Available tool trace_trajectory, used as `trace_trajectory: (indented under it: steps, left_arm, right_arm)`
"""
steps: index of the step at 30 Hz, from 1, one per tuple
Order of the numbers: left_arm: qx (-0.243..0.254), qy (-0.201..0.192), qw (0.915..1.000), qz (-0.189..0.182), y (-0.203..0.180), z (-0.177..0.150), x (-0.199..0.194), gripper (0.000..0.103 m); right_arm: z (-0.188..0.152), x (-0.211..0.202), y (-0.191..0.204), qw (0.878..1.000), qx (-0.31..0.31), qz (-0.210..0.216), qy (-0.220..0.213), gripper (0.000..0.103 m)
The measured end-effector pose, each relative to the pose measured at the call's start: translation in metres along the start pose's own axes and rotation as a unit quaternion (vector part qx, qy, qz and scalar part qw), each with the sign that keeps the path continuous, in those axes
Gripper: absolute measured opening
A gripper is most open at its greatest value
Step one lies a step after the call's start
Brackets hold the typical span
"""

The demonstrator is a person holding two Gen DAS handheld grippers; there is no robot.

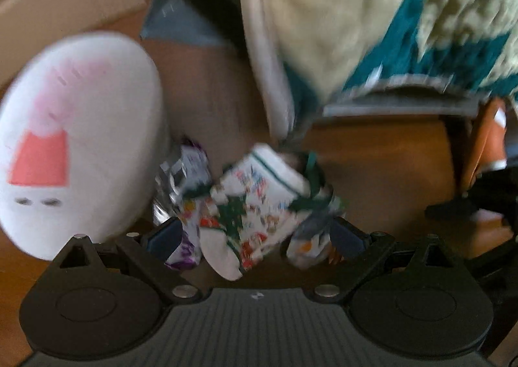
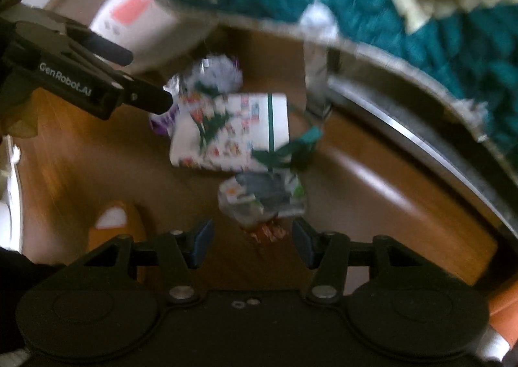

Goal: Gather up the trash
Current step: 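Grasp the grey plastic bag with the left tool while the right tool grasps the brown wrapper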

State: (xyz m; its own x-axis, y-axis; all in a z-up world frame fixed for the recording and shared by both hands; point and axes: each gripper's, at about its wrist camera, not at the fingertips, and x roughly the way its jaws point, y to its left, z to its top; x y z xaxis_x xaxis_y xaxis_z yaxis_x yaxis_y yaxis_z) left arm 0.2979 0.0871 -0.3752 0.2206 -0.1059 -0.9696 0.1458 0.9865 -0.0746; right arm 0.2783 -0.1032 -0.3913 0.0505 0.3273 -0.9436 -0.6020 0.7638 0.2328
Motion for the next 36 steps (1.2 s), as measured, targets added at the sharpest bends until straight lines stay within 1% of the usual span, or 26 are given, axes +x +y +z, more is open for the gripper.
trace_trajectory:
  steps: [2, 6, 8, 10, 12, 13, 16, 17, 19, 21, 22, 24, 25, 27, 28, 30, 32, 34, 36]
  left_arm:
    - [0.012, 0.016, 0.9998, -0.006, -0.004, -0.007, 0.024, 0.098]
    - [0.065, 0.032, 0.9972, -0.020, -0.025, -0.019, 0.062, 0.098]
    - [0.081, 0.039, 0.9955, -0.028, -0.035, -0.027, 0.079, 0.098]
    - [0.085, 0.049, 0.9946, -0.036, -0.041, -0.031, 0.093, 0.097]
    - [0.075, 0.058, 0.9946, -0.043, -0.045, -0.036, 0.108, 0.097]
    - [0.069, 0.061, 0.9946, -0.048, -0.046, -0.038, 0.114, 0.095]
    - [0.065, 0.069, 0.9939, -0.057, -0.050, -0.041, 0.128, 0.083]
    - [0.066, 0.071, 0.9936, -0.057, -0.052, -0.041, 0.132, 0.081]
    - [0.064, 0.076, 0.9932, -0.060, -0.053, -0.041, 0.140, 0.080]
    - [0.057, 0.080, 0.9930, -0.065, -0.054, -0.039, 0.148, 0.075]
    - [0.055, 0.083, 0.9926, -0.068, -0.056, -0.037, 0.152, 0.070]
    - [0.056, 0.092, 0.9918, -0.070, -0.058, -0.035, 0.160, 0.068]
    - [0.055, 0.095, 0.9915, -0.070, -0.059, -0.035, 0.163, 0.068]
    - [0.048, 0.101, 0.9908, -0.076, -0.059, -0.033, 0.169, 0.063]
    - [0.045, 0.103, 0.9905, -0.079, -0.059, -0.032, 0.172, 0.058]
    - [0.041, 0.107, 0.9901, -0.082, -0.060, -0.031, 0.175, 0.056]
    - [0.032, 0.112, 0.9895, -0.086, -0.058, -0.028, 0.179, 0.040]
    - [0.018, 0.116, 0.9891, -0.088, -0.055, -0.028, 0.182, 0.031]
    - [0.012, 0.119, 0.9883, -0.096, -0.054, -0.028, 0.182, 0.027]
  right_arm:
    - [-0.003, 0.022, 0.001, 1.000, -0.018, 0.001, 0.021, 0.053]
    - [-0.010, 0.058, 0.004, 0.997, -0.065, -0.001, 0.046, 0.053]
    - [-0.016, 0.075, 0.006, 0.994, -0.093, -0.009, 0.055, 0.053]
    - [-0.019, 0.088, 0.008, 0.992, -0.114, -0.014, 0.059, 0.053]
    - [-0.022, 0.100, 0.010, 0.989, -0.138, -0.022, 0.056, 0.053]
    - [-0.023, 0.105, 0.012, 0.987, -0.151, -0.023, 0.052, 0.053]
    - [-0.023, 0.120, 0.014, 0.983, -0.175, -0.026, 0.050, 0.053]
    - [-0.024, 0.125, 0.014, 0.982, -0.181, -0.027, 0.051, 0.053]
    - [-0.024, 0.134, 0.015, 0.979, -0.192, -0.026, 0.056, 0.053]
    - [-0.024, 0.142, 0.016, 0.977, -0.203, -0.030, 0.057, 0.052]
    - [-0.025, 0.145, 0.016, 0.977, -0.205, -0.030, 0.059, 0.052]
    - [-0.024, 0.151, 0.014, 0.977, -0.202, -0.029, 0.064, 0.052]
    - [-0.024, 0.153, 0.013, 0.978, -0.197, -0.027, 0.065, 0.050]
    - [-0.024, 0.156, 0.010, 0.979, -0.190, -0.023, 0.065, 0.049]
    - [-0.024, 0.156, 0.009, 0.979, -0.190, -0.023, 0.064, 0.049]
    - [-0.025, 0.156, 0.009, 0.979, -0.191, -0.023, 0.060, 0.049]
    - [-0.026, 0.157, 0.011, 0.979, -0.193, -0.022, 0.059, 0.048]
    - [-0.028, 0.157, 0.012, 0.978, -0.196, -0.024, 0.060, 0.046]
    - [-0.031, 0.154, 0.011, 0.978, -0.198, -0.027, 0.062, 0.043]
